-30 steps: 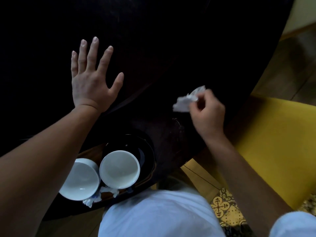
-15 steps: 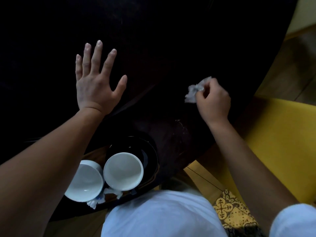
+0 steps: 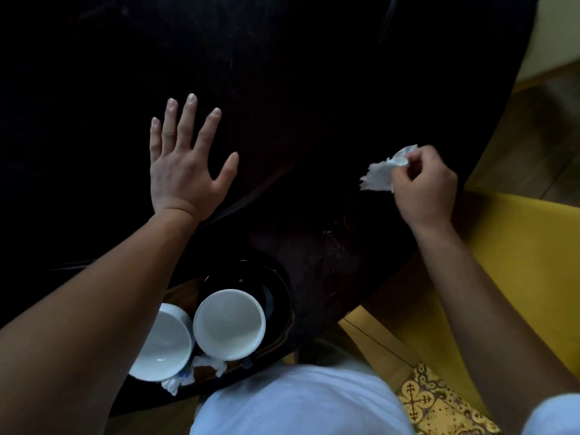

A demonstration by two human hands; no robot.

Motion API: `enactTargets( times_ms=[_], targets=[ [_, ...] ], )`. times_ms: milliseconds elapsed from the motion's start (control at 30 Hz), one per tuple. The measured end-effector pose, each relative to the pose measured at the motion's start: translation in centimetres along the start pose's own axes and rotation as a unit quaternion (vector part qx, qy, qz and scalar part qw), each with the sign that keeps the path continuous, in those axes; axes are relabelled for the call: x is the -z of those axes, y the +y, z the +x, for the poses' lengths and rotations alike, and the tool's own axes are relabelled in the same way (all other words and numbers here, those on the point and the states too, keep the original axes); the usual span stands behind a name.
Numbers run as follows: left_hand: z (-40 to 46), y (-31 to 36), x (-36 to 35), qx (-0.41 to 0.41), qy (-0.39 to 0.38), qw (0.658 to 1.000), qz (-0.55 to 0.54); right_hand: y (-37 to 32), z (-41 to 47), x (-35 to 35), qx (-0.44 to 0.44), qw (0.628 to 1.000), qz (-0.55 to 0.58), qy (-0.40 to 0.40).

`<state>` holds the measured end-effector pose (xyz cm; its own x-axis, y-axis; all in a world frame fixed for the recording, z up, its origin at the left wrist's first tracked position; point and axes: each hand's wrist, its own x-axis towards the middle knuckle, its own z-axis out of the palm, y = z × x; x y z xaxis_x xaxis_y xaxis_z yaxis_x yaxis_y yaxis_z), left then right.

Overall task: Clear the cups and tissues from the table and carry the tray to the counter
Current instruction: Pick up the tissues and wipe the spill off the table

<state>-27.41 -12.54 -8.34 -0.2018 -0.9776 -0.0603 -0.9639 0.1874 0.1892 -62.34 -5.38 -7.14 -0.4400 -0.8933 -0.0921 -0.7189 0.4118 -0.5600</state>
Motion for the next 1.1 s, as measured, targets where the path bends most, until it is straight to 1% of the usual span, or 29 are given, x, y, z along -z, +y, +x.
enactTargets(
  times_ms=[100,233,500,767,900,967,1100],
  targets=[
    [-0.1,-0.1,0.1,0.001,-0.002,1.000,0.003,0.6,1.6,-0.2,-0.027,0.999,-0.014,-0.019],
    [-0.2,0.0,0.2,-0.001,0.002,1.000,0.002,0.3,0.5,-1.3,-0.053,0.997,-0.036,-0.040],
    [-0.2,0.3,0.1,0.001,0.006,1.000,0.001,-0.4,-5.1,-2.7,-0.057,0.996,-0.037,-0.056],
    [-0.1,0.6,0.0,0.002,0.004,1.000,-0.002,-1.1,-5.4,-2.3,-0.057,0.992,-0.075,-0.079],
    [0.0,0.7,0.1,0.002,-0.001,1.000,-0.008,-1.6,-7.0,-2.5,-0.078,0.992,-0.063,-0.081],
    [-0.1,0.8,0.3,-0.001,0.000,1.000,-0.011,-1.9,-8.5,-2.6,-0.080,0.990,-0.059,-0.097],
    [-0.3,0.7,0.4,-0.004,0.000,1.000,-0.017,-2.3,-11.2,-3.2,-0.047,0.986,-0.075,-0.141]
  ],
)
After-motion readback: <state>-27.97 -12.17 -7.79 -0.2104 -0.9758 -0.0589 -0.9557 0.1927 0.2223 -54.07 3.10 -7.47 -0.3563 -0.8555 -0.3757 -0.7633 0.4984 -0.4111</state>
